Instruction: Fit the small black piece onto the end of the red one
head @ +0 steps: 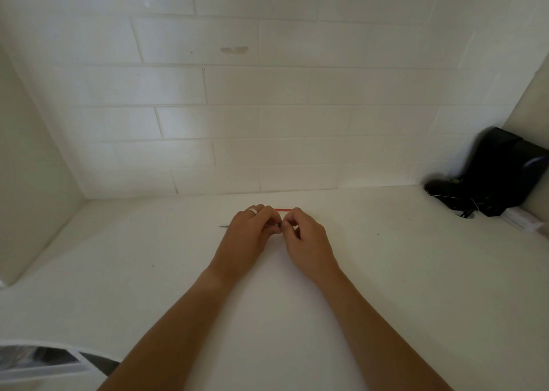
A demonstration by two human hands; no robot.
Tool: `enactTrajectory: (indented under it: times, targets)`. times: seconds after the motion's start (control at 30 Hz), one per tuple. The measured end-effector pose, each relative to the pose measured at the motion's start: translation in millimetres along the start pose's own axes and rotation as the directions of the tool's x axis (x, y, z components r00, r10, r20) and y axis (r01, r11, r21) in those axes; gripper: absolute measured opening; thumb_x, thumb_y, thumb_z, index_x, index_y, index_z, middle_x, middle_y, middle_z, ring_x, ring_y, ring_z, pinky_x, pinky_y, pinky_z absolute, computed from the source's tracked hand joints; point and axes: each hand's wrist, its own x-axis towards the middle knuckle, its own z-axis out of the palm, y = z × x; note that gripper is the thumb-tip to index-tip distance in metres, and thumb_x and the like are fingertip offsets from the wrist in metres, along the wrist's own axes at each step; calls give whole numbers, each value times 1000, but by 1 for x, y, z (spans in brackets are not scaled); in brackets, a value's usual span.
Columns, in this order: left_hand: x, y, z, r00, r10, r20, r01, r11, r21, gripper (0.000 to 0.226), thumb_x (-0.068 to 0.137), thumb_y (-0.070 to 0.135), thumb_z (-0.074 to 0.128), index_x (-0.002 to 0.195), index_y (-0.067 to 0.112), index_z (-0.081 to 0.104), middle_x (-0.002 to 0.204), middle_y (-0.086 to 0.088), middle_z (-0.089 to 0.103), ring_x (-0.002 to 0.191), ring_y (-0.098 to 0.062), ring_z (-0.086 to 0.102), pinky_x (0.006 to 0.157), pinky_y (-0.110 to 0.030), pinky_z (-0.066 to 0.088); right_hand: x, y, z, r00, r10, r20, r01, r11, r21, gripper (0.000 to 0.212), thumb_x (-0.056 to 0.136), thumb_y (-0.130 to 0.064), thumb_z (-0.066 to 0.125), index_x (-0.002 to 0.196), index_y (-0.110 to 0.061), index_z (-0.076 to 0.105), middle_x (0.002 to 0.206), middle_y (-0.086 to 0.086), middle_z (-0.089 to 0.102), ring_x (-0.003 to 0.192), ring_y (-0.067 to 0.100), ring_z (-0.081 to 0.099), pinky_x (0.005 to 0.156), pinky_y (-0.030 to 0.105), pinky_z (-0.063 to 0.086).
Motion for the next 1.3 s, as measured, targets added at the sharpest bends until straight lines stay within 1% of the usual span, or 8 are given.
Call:
enactTrajectory:
  times: [0.27, 0.4, 0.53, 0.7, 0.8, 0.87, 1.1, 1.3]
  targets:
    - [0, -4, 2, 999, -5, -33, 6, 1000, 27, 7, 93, 25, 58, 94, 19, 62, 90, 11, 64, 87, -11, 62, 81, -43, 51, 2, 5, 3, 998, -61, 5, 61, 995, -77, 16, 102, -15, 47, 89, -14, 56, 82, -3, 57, 73, 6, 48, 62, 18, 35]
    - [-1, -4, 5, 997, -23, -71, 31, 992, 126, 21, 99, 38, 53, 109, 24, 66, 103, 13, 70, 98, -7, 67, 93, -36, 46, 3, 7, 3, 997, -40, -69, 38, 999, -31, 15, 102, -14, 46, 88, -15, 52, 82, -2, 58, 75, 13, 52, 61, 23, 38]
    - [-1, -9, 7, 998, -28, -62, 39, 979, 201, 18, 100, 23, 53, 102, 23, 70, 96, 9, 69, 89, -14, 65, 84, -37, 48, 5, 10, 4, 995, -36, -88, 32, 998, -46, 12, 100, -13, 50, 90, -16, 54, 89, -1, 65, 83, 15, 58, 66, 25, 44]
    - [-1, -10, 5, 997, -26, -73, 40, 978, 204, 14, 97, 13, 59, 95, 22, 69, 88, 9, 64, 82, -12, 59, 80, -37, 46, 5, 12, 6, 996, -71, -61, 64, 993, -98, 12, 101, -13, 49, 90, -15, 52, 88, -2, 65, 78, 12, 56, 61, 16, 38]
    - [-2, -9, 5, 997, -20, -75, 34, 980, 198, 16, 96, 17, 53, 93, 20, 69, 86, 8, 63, 82, -13, 59, 80, -38, 46, 5, 10, 6, 995, -87, -46, 81, 990, -118, 16, 103, -15, 46, 87, -17, 50, 88, -2, 66, 77, 14, 56, 62, 18, 39]
    - [-2, -10, 5, 997, -18, -77, 33, 980, 198, 18, 94, 20, 51, 92, 20, 68, 85, 8, 63, 81, -14, 59, 80, -38, 45, 5, 8, 5, 995, -95, -36, 90, 988, -122, 19, 103, -14, 45, 85, -19, 48, 84, -4, 63, 72, 9, 52, 60, 16, 36]
    - [-2, -10, 4, 996, 7, -94, 13, 979, 201, 15, 90, 4, 64, 90, 18, 70, 84, 7, 64, 80, -14, 58, 76, -35, 46, 4, 4, 1, 998, -70, -11, 68, 993, -99, 21, 103, -12, 46, 82, -17, 49, 67, -14, 48, 62, 5, 45, 59, 14, 37]
    - [-1, -7, 3, 993, 22, -118, 4, 977, 212, 18, 87, -2, 69, 88, 16, 70, 83, 7, 64, 79, -15, 59, 75, -31, 43, 4, 3, -1, 998, -64, 7, 65, 994, -83, 22, 103, -13, 46, 82, -18, 49, 68, -15, 49, 62, 3, 46, 57, 15, 36]
